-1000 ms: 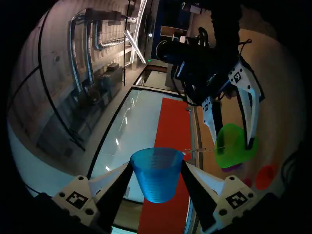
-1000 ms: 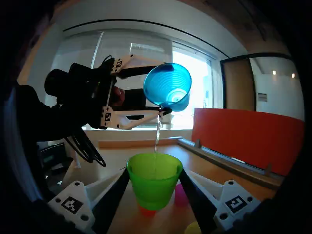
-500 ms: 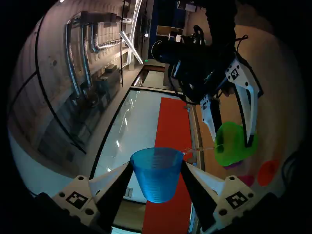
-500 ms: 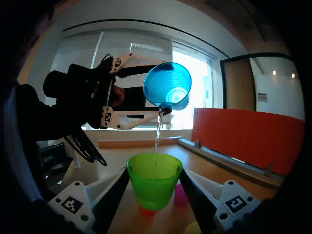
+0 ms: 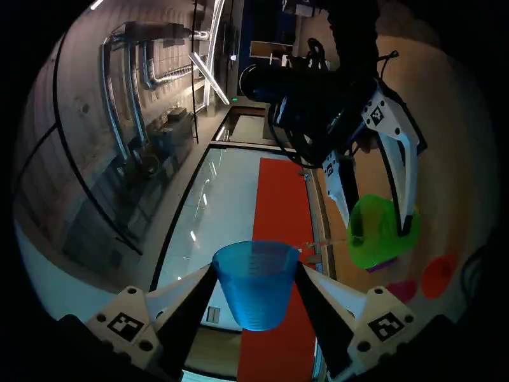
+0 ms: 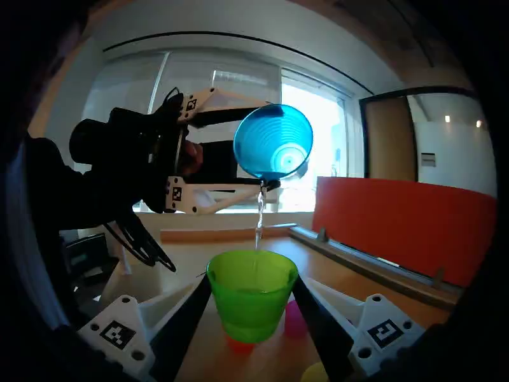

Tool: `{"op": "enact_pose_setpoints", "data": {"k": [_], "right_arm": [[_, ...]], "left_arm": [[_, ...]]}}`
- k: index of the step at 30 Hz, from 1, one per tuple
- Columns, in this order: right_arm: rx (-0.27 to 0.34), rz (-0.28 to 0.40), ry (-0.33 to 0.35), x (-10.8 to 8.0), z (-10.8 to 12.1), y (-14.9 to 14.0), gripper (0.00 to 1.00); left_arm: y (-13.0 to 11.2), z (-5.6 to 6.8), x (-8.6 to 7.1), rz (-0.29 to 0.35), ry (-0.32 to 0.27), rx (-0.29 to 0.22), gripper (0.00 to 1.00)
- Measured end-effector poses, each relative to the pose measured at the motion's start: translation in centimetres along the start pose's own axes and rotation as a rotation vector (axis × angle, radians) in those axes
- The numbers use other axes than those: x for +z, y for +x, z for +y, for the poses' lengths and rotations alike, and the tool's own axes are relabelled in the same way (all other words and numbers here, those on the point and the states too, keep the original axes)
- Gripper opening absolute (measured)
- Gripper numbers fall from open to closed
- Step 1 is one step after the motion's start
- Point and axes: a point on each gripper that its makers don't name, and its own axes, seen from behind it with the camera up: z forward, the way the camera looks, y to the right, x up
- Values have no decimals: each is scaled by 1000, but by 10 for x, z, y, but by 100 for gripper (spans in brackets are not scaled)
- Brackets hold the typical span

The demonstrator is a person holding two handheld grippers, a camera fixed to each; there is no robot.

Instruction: Pour water

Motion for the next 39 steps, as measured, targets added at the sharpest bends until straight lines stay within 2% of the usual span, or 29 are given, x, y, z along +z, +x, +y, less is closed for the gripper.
{"op": "enact_pose_setpoints", "data": {"k": [9,15,27,39], "right_arm": [[0,0,-2,0,1,-1,91],[0,-1,-3,0,2,-2,91],[1,1,-7,1,4,-2,91],[2,5,-11,1,5,-2,91]], "left_arm": [[1,0,-2,-1,2,12,86],[2,-2,-3,-1,5,46,86],[6,4,-5,-1,2,89,86],[9,-3,-3,0,12,146,86]]}}
